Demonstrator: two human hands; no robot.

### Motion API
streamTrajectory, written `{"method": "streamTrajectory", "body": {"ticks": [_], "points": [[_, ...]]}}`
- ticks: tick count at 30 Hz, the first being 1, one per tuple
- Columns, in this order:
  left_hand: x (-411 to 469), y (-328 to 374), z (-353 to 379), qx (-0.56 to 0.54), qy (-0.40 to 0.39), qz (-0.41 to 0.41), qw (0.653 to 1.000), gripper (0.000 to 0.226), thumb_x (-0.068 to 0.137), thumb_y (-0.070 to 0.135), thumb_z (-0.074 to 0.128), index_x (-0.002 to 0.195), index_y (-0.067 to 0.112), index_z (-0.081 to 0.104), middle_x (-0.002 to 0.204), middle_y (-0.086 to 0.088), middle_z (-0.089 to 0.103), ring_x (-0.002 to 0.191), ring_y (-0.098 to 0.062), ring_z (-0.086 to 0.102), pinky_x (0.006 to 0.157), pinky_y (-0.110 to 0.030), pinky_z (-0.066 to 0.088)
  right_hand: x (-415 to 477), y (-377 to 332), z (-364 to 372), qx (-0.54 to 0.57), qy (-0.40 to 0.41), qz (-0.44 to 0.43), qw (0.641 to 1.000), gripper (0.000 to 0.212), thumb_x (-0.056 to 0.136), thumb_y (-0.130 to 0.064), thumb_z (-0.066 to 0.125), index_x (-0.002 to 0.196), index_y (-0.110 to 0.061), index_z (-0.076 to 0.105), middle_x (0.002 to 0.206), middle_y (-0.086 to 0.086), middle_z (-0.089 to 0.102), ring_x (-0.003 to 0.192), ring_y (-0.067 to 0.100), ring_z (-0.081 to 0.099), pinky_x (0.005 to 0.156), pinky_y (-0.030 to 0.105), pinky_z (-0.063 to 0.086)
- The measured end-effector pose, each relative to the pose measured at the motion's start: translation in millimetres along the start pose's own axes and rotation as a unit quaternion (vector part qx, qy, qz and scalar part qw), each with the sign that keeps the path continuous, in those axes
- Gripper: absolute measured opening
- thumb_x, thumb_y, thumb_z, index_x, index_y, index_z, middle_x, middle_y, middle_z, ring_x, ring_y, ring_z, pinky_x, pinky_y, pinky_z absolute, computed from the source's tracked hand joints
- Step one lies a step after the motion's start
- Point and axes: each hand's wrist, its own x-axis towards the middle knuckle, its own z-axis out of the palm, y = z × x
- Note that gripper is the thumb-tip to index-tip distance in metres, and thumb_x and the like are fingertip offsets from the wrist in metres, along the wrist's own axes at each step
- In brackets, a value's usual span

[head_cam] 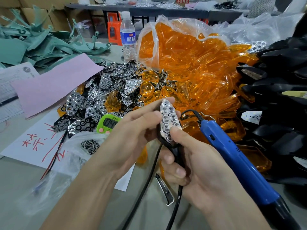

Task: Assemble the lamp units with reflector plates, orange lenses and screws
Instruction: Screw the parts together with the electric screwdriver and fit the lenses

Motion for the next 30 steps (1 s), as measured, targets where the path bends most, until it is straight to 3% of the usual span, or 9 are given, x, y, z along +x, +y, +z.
{"method": "streamTrajectory", "body": {"ticks": [1,3,6,10,15,20,24,26,30], "points": [[0,0,2,0.015,0.032,0.006,0.999,0.032,0.093,0.026,0.061,0.118,0.016,0.077,0.117,-0.014,0.076,0.103,-0.021,0.072,0.086,-0.028,0.059,0,2,2,-0.041,0.028,-0.023,0.998,0.015,0.092,-0.03,0.065,0.091,-0.016,0.072,0.06,0.008,0.048,0.038,0.012,0.031,0.039,0.021,0.015],[0,-2,6,0.05,0.097,0.019,0.994,0.031,0.09,0.038,0.066,0.102,0.013,0.081,0.105,-0.013,0.079,0.094,-0.021,0.075,0.081,-0.028,0.061,2,9,4,-0.133,0.084,-0.082,0.984,0.027,0.098,-0.025,0.063,0.074,-0.021,0.072,0.059,0.005,0.05,0.038,0.01,0.035,0.036,0.018,0.023],[1,-6,9,0.056,0.144,0.032,0.987,0.035,0.081,0.035,0.062,0.09,0.007,0.08,0.096,-0.015,0.079,0.087,-0.026,0.075,0.081,-0.035,0.062,8,20,4,-0.24,0.124,-0.16,0.949,0.022,0.1,-0.031,0.062,0.081,-0.033,0.074,0.055,-0.005,0.051,0.048,0.01,0.042,0.043,0.022,0.032],[1,-6,13,0.034,0.162,0.05,0.985,0.031,0.082,0.027,0.063,0.093,0.001,0.075,0.091,-0.019,0.076,0.083,-0.03,0.07,0.076,-0.038,0.06,12,25,4,-0.274,0.14,-0.195,0.931,0.015,0.089,-0.047,0.062,0.097,-0.042,0.073,0.057,-0.011,0.056,0.06,0.012,0.051,0.058,0.034,0.041],[0,-7,13,0.036,0.156,0.071,0.985,0.039,0.084,0.026,0.061,0.098,-0.009,0.071,0.091,-0.024,0.073,0.081,-0.029,0.067,0.068,-0.03,0.057,9,25,5,-0.332,0.142,-0.218,0.907,0.024,0.081,-0.058,0.053,0.091,-0.043,0.069,0.057,-0.012,0.057,0.055,0.009,0.048,0.055,0.033,0.04],[0,-5,7,0.022,0.106,0.057,0.992,0.027,0.086,0.025,0.061,0.097,0.006,0.077,0.102,-0.019,0.077,0.096,-0.032,0.072,0.084,-0.04,0.06,6,20,3,-0.372,0.163,-0.263,0.875,0.034,0.087,-0.069,0.05,0.083,-0.039,0.066,0.058,-0.014,0.057,0.052,0.004,0.046,0.053,0.028,0.036],[-3,0,3,-0.017,0.075,0.051,0.996,0.028,0.089,0.016,0.065,0.111,0.007,0.079,0.116,-0.016,0.076,0.113,-0.029,0.072,0.092,-0.033,0.06,4,19,3,-0.403,0.18,-0.295,0.847,0.04,0.082,-0.072,0.046,0.085,-0.036,0.064,0.059,-0.014,0.056,0.052,0.004,0.046,0.051,0.026,0.038],[-4,0,1,0.013,0.124,0.099,0.987,0.03,0.083,0.008,0.067,0.11,0.014,0.08,0.112,-0.01,0.078,0.111,-0.026,0.073,0.09,-0.032,0.061,3,19,3,-0.403,0.184,-0.296,0.846,0.033,0.084,-0.07,0.049,0.089,-0.041,0.066,0.059,-0.016,0.057,0.053,0.003,0.05,0.048,0.019,0.039],[-6,-3,3,0.195,0.238,0.238,0.921,0.03,0.079,0.003,0.082,0.096,0.028,0.083,0.09,0.007,0.081,0.087,-0.014,0.078,0.074,-0.021,0.06,3,17,2,-0.404,0.187,-0.294,0.846,0.026,0.085,-0.065,0.052,0.088,-0.043,0.066,0.057,-0.018,0.055,0.052,0.002,0.049,0.049,0.019,0.038]]}}
